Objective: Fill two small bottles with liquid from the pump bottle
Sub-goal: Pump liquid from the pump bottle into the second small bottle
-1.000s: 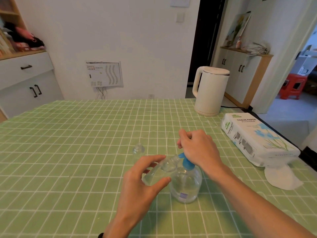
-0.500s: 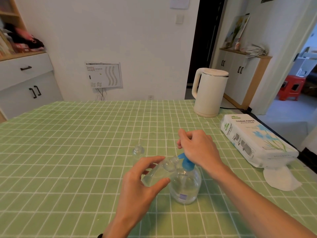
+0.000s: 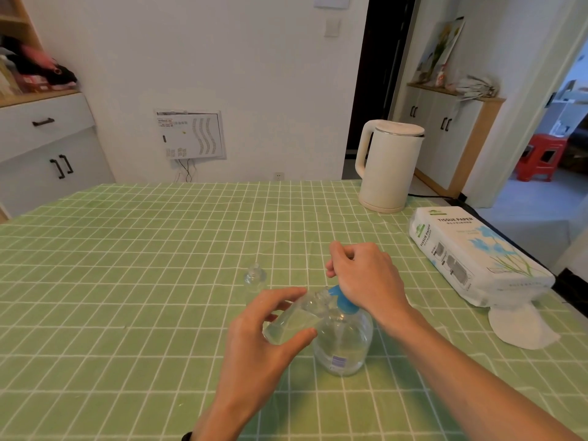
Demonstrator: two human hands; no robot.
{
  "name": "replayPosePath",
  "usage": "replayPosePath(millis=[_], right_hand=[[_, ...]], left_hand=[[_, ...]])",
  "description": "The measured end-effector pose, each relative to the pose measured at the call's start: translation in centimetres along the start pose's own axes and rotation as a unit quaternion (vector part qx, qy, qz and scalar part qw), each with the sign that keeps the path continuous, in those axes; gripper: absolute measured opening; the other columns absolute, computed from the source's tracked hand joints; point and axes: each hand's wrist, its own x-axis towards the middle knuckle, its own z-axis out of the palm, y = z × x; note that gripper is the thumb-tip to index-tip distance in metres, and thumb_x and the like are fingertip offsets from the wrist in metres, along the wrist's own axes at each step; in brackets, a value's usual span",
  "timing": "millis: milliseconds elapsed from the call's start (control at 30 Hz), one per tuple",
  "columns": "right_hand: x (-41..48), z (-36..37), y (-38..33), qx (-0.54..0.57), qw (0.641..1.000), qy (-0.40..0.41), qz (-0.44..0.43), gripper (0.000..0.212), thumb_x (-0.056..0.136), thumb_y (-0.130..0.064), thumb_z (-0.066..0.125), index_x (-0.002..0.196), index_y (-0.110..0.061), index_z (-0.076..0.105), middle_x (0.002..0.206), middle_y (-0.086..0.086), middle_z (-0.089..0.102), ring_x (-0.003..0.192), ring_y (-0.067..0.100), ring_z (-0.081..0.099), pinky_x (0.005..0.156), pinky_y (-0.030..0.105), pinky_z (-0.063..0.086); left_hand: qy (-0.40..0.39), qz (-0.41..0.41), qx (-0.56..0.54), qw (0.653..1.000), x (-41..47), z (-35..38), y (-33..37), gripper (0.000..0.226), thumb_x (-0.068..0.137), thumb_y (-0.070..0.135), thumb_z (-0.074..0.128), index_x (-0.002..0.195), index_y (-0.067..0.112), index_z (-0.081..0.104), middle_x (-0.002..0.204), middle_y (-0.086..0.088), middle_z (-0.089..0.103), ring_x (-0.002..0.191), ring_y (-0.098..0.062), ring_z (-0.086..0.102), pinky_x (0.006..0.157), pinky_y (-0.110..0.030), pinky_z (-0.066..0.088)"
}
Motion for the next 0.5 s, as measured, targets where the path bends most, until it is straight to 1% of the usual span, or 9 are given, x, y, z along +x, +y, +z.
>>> replayPosePath(millis=[100, 133, 167, 200, 233, 267, 300, 367, 500], right_hand=[[0.24, -0.27, -0.1, 0.005, 1.0, -0.007, -0.001, 0.059, 0.108, -0.049, 0.042, 0.093, -0.006, 0.08, 0.091, 0.009, 0.083, 0.084, 0.031, 0.078, 0.085, 0.044, 0.061], [0.36, -0.41, -0.17, 0.003, 1.0, -0.007, -0.002, 0.06, 0.108, -0.05, 0.042, 0.093, -0.005, 0.079, 0.089, 0.011, 0.083, 0.076, 0.03, 0.075, 0.083, 0.044, 0.061], [0.45, -0.54, -0.24, -0.004, 1.0, -0.004, -0.005, 0.061, 0.108, -0.05, 0.042, 0.091, -0.004, 0.079, 0.084, 0.013, 0.081, 0.067, 0.028, 0.069, 0.08, 0.045, 0.061], [0.49, -0.62, -0.29, -0.013, 1.0, -0.002, -0.009, 0.062, 0.108, -0.051, 0.042, 0.089, -0.004, 0.078, 0.08, 0.014, 0.08, 0.062, 0.026, 0.063, 0.078, 0.045, 0.06], [0.52, -0.65, -0.3, -0.017, 1.0, -0.003, -0.012, 0.063, 0.108, -0.051, 0.042, 0.088, -0.004, 0.078, 0.08, 0.014, 0.08, 0.061, 0.027, 0.063, 0.078, 0.046, 0.06], [0.53, -0.63, -0.27, -0.015, 1.0, -0.005, -0.013, 0.063, 0.109, -0.051, 0.042, 0.088, -0.003, 0.078, 0.083, 0.013, 0.081, 0.064, 0.03, 0.068, 0.079, 0.046, 0.061], [0.52, -0.59, -0.22, -0.011, 1.0, -0.005, -0.011, 0.063, 0.109, -0.05, 0.042, 0.089, -0.002, 0.078, 0.087, 0.012, 0.082, 0.072, 0.034, 0.073, 0.081, 0.047, 0.061], [0.45, -0.47, -0.18, -0.003, 1.0, -0.001, -0.006, 0.062, 0.108, -0.049, 0.042, 0.092, -0.002, 0.079, 0.09, 0.012, 0.083, 0.086, 0.037, 0.077, 0.084, 0.047, 0.061], [0.31, -0.09, -0.06, -0.006, 1.0, -0.007, 0.005, 0.057, 0.107, -0.047, 0.043, 0.09, -0.008, 0.081, 0.089, 0.005, 0.084, 0.088, 0.031, 0.077, 0.089, 0.049, 0.062]], left_hand=[[-0.002, -0.001, 0.003, 1.0, -0.04, -0.07, 0.07, 0.053, 0.074, 0.02, 0.092, 0.118, 0.039, 0.071, 0.115, 0.024, 0.073, 0.108, -0.006, 0.069, 0.088, -0.012, 0.048], [-0.001, -0.002, 0.003, 1.0, -0.04, -0.11, 0.07, 0.054, 0.074, 0.02, 0.092, 0.119, 0.039, 0.07, 0.115, 0.024, 0.073, 0.108, -0.006, 0.069, 0.088, -0.012, 0.047], [0.0, -0.004, 0.003, 1.0, -0.04, -0.13, 0.04, 0.055, 0.073, 0.021, 0.093, 0.12, 0.039, 0.07, 0.116, 0.024, 0.073, 0.108, -0.006, 0.068, 0.089, -0.012, 0.048], [0.002, -0.006, 0.001, 1.0, -0.01, -0.15, 0.02, 0.056, 0.072, 0.021, 0.093, 0.121, 0.038, 0.07, 0.116, 0.024, 0.073, 0.108, -0.006, 0.068, 0.089, -0.012, 0.048], [0.003, -0.007, 0.0, 1.0, 0.03, -0.16, 0.02, 0.057, 0.072, 0.021, 0.093, 0.122, 0.038, 0.07, 0.116, 0.024, 0.073, 0.108, -0.006, 0.068, 0.089, -0.012, 0.048], [0.002, -0.006, -0.001, 1.0, 0.05, -0.12, 0.02, 0.057, 0.072, 0.021, 0.093, 0.122, 0.038, 0.071, 0.115, 0.024, 0.073, 0.108, -0.006, 0.068, 0.089, -0.012, 0.048], [0.0, -0.003, 0.0, 1.0, 0.08, -0.07, 0.0, 0.057, 0.072, 0.021, 0.093, 0.122, 0.039, 0.071, 0.115, 0.024, 0.073, 0.108, -0.007, 0.068, 0.088, -0.012, 0.048], [-0.002, 0.004, 0.005, 1.0, 0.08, 0.02, -0.03, 0.056, 0.073, 0.02, 0.093, 0.121, 0.04, 0.072, 0.114, 0.023, 0.073, 0.108, -0.009, 0.068, 0.087, -0.013, 0.048], [0.002, 0.007, 0.006, 1.0, 0.08, 0.14, -0.19, 0.054, 0.073, 0.021, 0.092, 0.121, 0.039, 0.073, 0.114, 0.021, 0.073, 0.108, -0.01, 0.067, 0.086, -0.012, 0.048]])
